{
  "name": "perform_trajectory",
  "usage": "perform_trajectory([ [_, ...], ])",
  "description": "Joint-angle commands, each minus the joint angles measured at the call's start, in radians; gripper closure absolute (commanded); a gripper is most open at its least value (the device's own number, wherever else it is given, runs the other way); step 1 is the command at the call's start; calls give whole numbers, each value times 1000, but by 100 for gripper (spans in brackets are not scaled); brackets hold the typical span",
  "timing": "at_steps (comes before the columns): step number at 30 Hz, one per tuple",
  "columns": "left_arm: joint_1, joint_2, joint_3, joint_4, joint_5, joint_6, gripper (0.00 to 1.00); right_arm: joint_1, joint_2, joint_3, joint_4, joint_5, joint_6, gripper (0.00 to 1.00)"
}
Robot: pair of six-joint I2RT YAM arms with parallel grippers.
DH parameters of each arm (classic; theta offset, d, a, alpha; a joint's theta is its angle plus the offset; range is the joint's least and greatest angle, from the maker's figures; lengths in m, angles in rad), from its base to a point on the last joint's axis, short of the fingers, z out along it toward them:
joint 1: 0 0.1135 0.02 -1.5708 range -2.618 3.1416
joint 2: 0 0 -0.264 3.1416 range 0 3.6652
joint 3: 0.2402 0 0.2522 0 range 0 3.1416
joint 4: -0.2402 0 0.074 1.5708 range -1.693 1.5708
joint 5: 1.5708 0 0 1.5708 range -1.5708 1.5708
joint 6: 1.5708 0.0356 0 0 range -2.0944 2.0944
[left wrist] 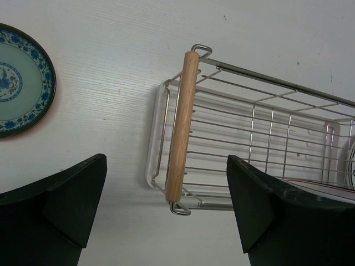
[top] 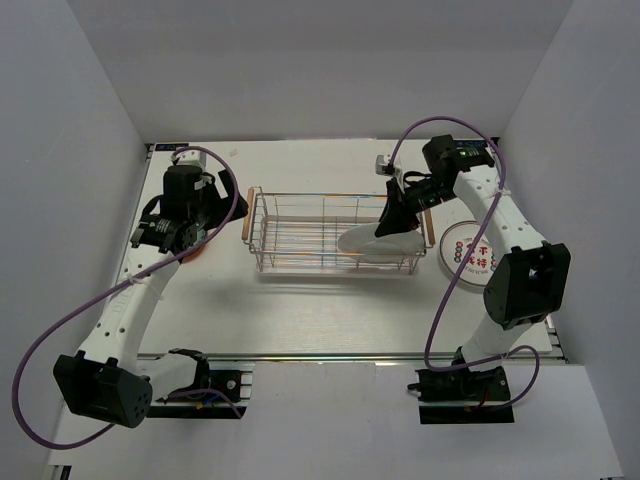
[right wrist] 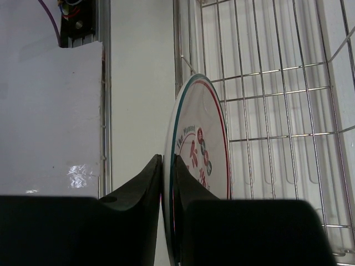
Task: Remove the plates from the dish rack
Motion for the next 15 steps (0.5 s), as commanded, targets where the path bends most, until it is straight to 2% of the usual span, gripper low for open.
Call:
perform_trajectory([
  [1,-5,-13,34,20,20,-1,2,-6,-16,57,-4,-2,-47,100],
  [8,-5,-33,31,26,26,2,2,-7,-42,120,-70,-4,-81,100],
  [15,-5,-45,31,21,32,12,2,-1,-103,149,-73,-7,-10,100],
])
